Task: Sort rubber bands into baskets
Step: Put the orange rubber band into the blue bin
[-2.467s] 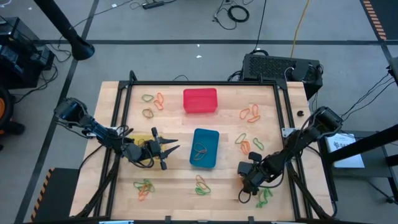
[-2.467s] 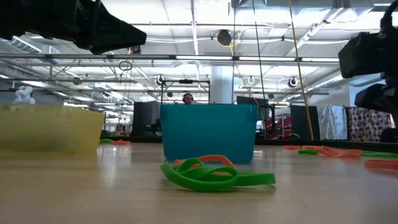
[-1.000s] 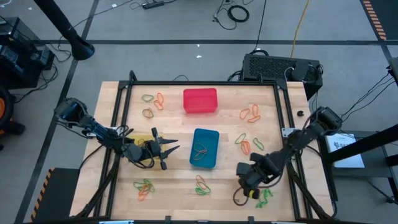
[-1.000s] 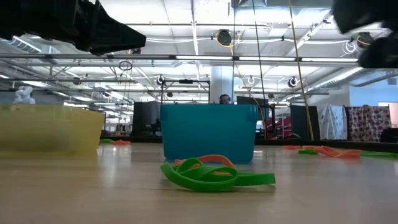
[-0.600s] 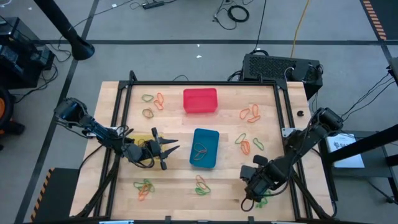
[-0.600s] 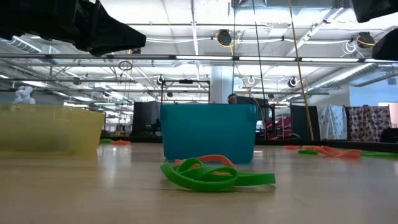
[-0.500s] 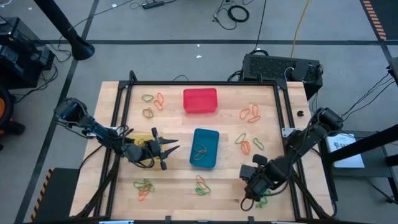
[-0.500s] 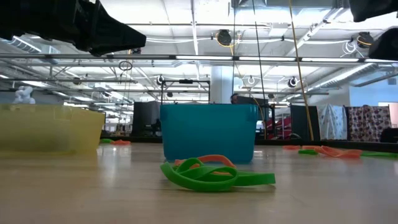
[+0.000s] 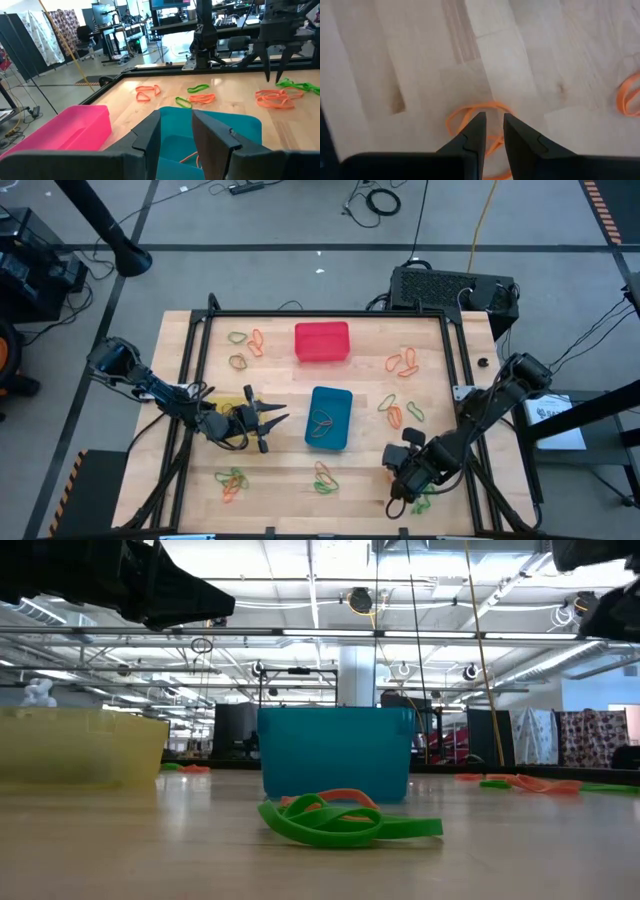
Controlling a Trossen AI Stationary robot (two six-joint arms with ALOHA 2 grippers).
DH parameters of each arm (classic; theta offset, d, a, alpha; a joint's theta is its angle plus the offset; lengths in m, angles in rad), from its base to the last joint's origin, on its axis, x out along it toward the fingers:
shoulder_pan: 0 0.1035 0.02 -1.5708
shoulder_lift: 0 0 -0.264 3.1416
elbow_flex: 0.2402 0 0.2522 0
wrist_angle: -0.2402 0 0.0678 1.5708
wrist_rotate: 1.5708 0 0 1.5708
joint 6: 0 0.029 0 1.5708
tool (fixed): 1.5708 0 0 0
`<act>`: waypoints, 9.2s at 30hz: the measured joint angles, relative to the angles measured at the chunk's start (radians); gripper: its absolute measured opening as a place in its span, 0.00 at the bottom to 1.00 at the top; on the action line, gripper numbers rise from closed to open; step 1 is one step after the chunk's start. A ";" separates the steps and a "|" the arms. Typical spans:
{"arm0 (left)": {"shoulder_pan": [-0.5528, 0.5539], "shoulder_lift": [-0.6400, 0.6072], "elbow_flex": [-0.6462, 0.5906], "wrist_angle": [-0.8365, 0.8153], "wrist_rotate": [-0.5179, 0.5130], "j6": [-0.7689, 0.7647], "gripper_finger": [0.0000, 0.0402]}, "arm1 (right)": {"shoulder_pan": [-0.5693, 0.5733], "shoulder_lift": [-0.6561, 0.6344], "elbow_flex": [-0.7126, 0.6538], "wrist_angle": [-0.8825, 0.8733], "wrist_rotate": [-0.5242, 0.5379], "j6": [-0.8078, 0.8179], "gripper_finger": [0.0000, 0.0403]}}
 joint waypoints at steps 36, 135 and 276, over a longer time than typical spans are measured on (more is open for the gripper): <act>0.000 0.000 0.000 0.000 0.000 -0.001 0.29 | -0.003 0.000 -0.242 0.237 -0.035 0.012 0.27; -0.089 -0.349 -0.003 -0.788 -0.305 -0.444 0.29 | -0.410 0.487 0.224 1.275 -0.250 -0.966 0.36; 0.236 -0.349 -0.019 -1.455 -0.287 -0.995 0.29 | -0.501 1.261 1.274 1.014 -0.316 -1.136 0.02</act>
